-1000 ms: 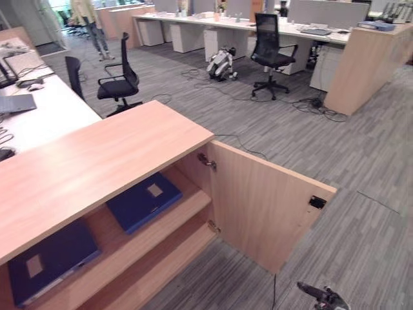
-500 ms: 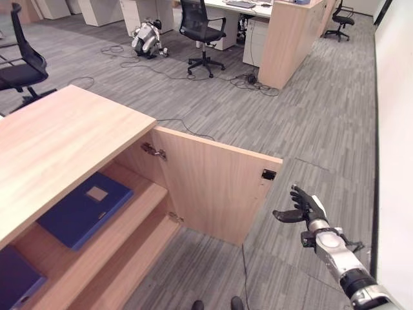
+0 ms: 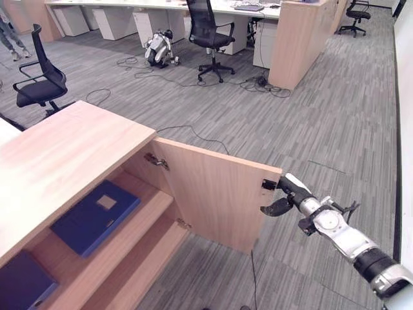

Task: Put the empty folder in the office cabinet

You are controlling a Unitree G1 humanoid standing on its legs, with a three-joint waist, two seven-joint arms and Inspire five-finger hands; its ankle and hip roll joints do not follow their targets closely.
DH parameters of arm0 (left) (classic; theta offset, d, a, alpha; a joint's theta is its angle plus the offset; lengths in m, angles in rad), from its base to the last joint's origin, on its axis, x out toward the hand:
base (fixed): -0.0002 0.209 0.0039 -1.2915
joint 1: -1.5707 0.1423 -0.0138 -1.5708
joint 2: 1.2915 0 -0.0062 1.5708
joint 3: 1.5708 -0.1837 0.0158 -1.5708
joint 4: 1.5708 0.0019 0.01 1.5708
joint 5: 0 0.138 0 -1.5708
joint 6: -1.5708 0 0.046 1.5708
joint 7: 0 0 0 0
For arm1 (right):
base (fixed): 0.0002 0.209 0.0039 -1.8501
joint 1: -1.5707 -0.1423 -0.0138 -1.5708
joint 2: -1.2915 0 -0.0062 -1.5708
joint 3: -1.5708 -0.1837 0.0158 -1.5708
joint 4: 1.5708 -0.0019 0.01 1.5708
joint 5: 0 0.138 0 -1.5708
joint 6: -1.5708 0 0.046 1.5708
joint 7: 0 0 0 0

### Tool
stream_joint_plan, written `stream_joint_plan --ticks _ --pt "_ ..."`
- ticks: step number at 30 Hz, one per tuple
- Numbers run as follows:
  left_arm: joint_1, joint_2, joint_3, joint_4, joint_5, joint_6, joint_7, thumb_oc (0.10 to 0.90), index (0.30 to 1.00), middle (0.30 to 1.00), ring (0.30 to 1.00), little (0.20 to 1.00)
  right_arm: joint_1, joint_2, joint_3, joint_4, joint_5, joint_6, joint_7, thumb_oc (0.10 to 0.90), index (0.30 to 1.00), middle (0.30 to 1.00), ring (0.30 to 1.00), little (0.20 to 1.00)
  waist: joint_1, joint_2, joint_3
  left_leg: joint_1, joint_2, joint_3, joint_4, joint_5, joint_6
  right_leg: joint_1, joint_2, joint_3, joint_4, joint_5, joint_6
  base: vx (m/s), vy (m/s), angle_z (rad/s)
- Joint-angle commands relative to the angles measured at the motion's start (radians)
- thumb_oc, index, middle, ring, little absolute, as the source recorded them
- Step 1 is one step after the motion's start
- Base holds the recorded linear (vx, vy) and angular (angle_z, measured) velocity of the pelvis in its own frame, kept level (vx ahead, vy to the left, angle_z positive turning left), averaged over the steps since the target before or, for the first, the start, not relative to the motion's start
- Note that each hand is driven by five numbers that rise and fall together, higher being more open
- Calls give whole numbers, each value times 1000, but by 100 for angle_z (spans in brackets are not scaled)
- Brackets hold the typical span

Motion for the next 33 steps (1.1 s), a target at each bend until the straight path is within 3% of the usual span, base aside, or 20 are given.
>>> stream_joint_plan --ticks 1,6,7,8,10,11,14,18,21,26,29,30,31,33 --pt "-14 1 -37 74 22 -6 -6 800 900 900 900 900 -227 168 -4 -189 154 -187 1 800 900 900 900 900 61 -56 -61 4 -52 33 26 -92 31 3 3 -49 71 -118 23 -1 -13 -4" --pt "-21 -4 -39 72 17 -1 -2 800 900 900 900 900 -183 259 5 -323 378 -204 71 800 900 900 900 900 66 -58 -63 2 -50 30 35 -94 30 9 3 -55 69 -120 20 0 -4 -2" --pt "-27 -5 -42 69 25 2 0 800 900 900 900 900 -124 336 41 -361 477 -181 120 800 900 900 900 900 67 -58 -63 -1 -50 29 40 -95 30 8 4 -56 72 -121 18 0 0 0" --pt "-27 -5 -42 69 25 2 0 800 900 900 900 900 -124 336 41 -361 477 -181 120 800 900 900 900 900 66 -58 -63 0 -51 28 40 -96 30 9 4 -56 72 -121 18 0 0 0" --pt "-35 -6 -37 51 31 2 10 800 900 900 900 900 -12 412 137 -385 624 -110 178 800 900 900 900 900 68 -59 -60 -4 -51 23 51 -99 29 8 3 -58 77 -124 14 -20 -11 1" --pt "-42 -11 -35 36 13 0 18 800 900 900 900 900 92 479 182 -385 761 -85 210 800 900 900 900 900 65 -61 -53 -8 -51 22 64 -103 27 9 2 -59 79 -125 12 -30 -12 4" --pt "-36 -13 -30 17 -8 1 33 800 900 900 900 900 185 498 199 -390 861 -71 224 800 900 900 900 900 58 -64 -46 -15 -50 24 82 -109 24 8 3 -60 80 -123 9 -37 -18 11" --pt "-27 -15 -12 0 -32 2 43 800 900 900 900 900 320 459 152 -359 1008 -76 237 800 900 900 900 900 45 -76 -26 -47 -44 42 148 -131 15 2 7 -57 69 -111 9 -76 -39 16" --pt "-18 -10 -8 -24 -59 4 32 800 900 900 900 900 389 439 80 -352 1073 -64 223 800 900 900 900 900 47 -89 -7 -80 -42 50 222 -154 10 5 10 -56 63 -104 7 -79 -82 -7" --pt "-12 -5 -19 -40 -85 3 15 800 900 900 900 900 378 409 118 -315 1081 -44 218 800 900 900 900 900 69 -97 8 -98 -48 34 253 -155 8 14 15 -67 64 -106 5 -18 -67 4" --pt "-7 -5 -50 -91 -137 -13 -29 800 900 900 900 900 317 391 185 -260 1011 12 242 800 900 900 900 900 108 -106 32 -119 -58 -10 267 -141 4 18 15 -109 68 -112 6 -6 -111 42" --pt "-15 -5 -72 -114 -163 -21 -30 800 900 900 900 900 289 390 215 -220 974 19 248 800 900 900 900 900 136 -110 63 -150 -63 -35 296 -127 -7 23 10 -150 69 -115 7 -94 -135 66" --pt "-21 -6 -84 -125 -175 -25 -28 800 900 900 900 900 275 381 217 -213 954 13 246 800 900 900 900 900 138 -115 75 -192 -64 -32 316 -107 -16 14 0 -183 68 -116 9 -204 -124 88" --pt "-32 -11 -111 -164 -217 -39 -21 800 900 900 900 900 249 349 194 -164 869 -34 231 800 900 900 900 900 147 -120 97 -275 20 159 388 -85 -18 -8 -38 -306 48 -103 24 -198 -111 308"
